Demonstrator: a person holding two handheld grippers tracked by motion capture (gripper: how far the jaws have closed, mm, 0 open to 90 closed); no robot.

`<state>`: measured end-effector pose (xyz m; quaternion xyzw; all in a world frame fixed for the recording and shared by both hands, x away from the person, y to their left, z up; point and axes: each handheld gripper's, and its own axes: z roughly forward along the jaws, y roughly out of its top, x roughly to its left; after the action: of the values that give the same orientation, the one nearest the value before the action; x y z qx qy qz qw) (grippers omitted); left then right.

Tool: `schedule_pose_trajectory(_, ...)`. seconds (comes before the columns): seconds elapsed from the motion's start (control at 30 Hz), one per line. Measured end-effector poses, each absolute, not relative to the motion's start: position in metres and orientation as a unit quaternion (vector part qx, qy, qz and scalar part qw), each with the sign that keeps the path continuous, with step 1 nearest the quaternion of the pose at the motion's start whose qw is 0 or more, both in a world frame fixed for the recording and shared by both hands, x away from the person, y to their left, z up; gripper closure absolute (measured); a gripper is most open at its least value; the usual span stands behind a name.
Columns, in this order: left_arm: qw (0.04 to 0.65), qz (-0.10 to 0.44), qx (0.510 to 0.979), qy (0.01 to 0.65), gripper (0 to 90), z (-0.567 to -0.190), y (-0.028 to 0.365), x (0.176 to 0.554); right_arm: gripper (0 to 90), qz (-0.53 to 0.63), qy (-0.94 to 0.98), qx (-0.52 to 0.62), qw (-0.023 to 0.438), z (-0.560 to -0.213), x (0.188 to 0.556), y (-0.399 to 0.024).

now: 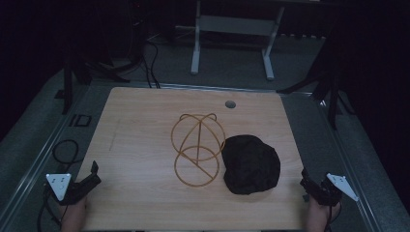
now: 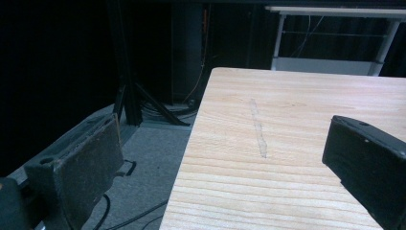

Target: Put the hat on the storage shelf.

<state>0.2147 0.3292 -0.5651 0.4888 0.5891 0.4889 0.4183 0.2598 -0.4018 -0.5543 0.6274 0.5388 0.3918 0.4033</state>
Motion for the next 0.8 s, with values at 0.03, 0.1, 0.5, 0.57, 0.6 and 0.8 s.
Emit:
schedule_pose_trajectory(0.03,0.419,0.489,0.489,0.589,0.6,-0.5651,0.3293,0.2146,13.6,0.392,0.539,0.628,0.403,-0.5543,0.2598,-0.4020)
schedule_pose_trajectory(0.1,0.420,0.489,0.487,0.589,0.6,-0.5651,0.3291,0.2144,13.6,0.391,0.539,0.629,0.401,-0.5542,0.2598,-0.4026)
schedule_pose_trajectory(0.5,0.422,0.488,0.487,0.589,0.6,-0.5652,0.3294,0.2144,13.4,0.382,0.551,0.622,0.404,-0.5542,0.2622,-0.4006)
schedule_pose_trajectory(0.57,0.423,0.487,0.486,0.589,0.6,-0.5652,0.3296,0.2144,13.4,0.378,0.554,0.622,0.405,-0.5542,0.2631,-0.4002)
schedule_pose_trajectory(0.6,0.423,0.487,0.486,0.589,0.6,-0.5652,0.3299,0.2143,13.4,0.379,0.553,0.623,0.403,-0.5541,0.2635,-0.4005)
schedule_pose_trajectory(0.8,0.424,0.487,0.485,0.590,0.6,-0.5652,0.3301,0.2143,13.2,0.378,0.555,0.629,0.392,-0.5520,0.2649,-0.4025)
